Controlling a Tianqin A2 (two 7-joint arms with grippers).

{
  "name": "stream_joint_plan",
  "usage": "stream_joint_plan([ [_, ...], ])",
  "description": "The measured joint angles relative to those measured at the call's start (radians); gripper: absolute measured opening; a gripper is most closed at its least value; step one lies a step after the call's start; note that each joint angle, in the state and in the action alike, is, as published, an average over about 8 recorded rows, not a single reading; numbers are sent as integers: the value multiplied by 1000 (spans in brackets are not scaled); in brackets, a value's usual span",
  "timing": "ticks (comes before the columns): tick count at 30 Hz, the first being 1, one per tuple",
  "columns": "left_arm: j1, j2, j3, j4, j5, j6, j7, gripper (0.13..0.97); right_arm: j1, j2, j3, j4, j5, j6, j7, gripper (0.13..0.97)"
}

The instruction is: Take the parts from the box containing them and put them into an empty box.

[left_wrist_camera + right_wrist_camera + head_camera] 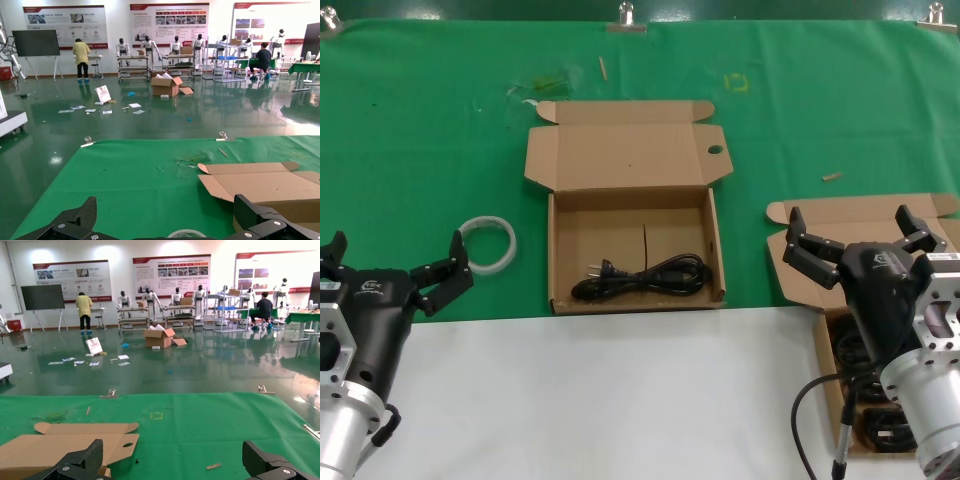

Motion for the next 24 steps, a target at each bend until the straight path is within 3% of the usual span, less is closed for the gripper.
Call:
stream_joint_plan([
  [24,0,0,0,0,0,0,0,965,0,0,0,0,0,0,0,966],
])
